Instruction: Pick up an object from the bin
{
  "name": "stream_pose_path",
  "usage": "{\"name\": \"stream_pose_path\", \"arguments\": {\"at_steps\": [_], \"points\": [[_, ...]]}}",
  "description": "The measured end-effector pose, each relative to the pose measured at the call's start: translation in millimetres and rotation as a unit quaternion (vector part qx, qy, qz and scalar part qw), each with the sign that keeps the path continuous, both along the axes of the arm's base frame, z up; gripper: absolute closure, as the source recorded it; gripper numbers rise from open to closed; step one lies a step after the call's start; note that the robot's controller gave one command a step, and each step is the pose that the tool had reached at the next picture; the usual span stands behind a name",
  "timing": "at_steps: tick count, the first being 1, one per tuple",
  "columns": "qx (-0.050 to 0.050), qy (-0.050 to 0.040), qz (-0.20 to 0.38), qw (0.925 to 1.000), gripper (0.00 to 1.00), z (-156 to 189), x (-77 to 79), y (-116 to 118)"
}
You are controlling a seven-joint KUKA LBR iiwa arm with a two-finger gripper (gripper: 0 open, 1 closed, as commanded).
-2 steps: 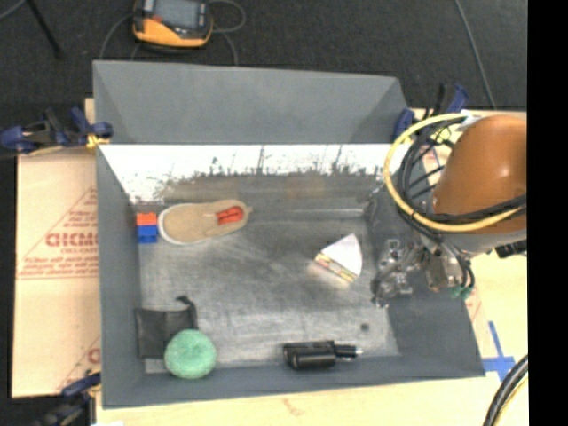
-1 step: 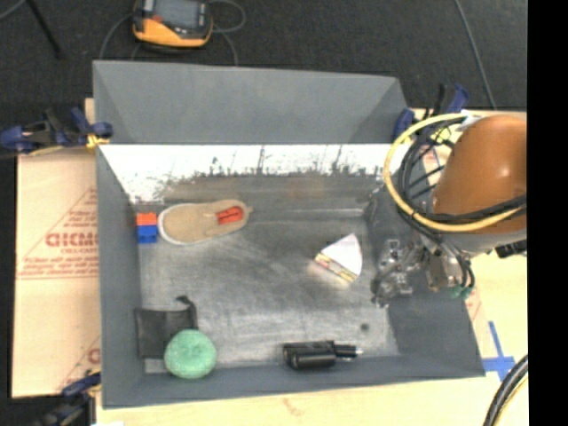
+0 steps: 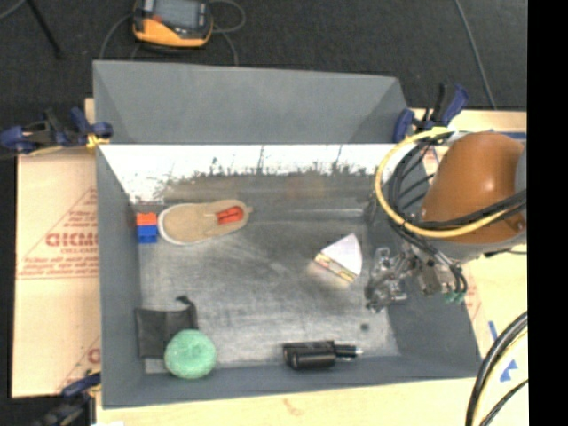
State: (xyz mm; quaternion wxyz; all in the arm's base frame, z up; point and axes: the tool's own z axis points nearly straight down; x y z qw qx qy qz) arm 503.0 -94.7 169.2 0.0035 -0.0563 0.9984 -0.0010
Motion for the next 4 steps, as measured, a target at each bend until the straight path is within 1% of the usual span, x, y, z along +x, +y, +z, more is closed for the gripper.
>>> {"name": "stream_pose_path", "arguments": {"at_steps": [1,2,3,4], "points": [[0.001,0.0027,-0.043,0.9991,0.00,-22,-9.5,66],[0.001,0.0025,-0.043,0.9991,0.00,-22,-9.4,66],[0.001,-0.0023,-0.003,1.0000,0.00,-44,-14.0,58],[0.000,0.0035,0.122,0.9925,0.00,-83,-13.2,51]]}}
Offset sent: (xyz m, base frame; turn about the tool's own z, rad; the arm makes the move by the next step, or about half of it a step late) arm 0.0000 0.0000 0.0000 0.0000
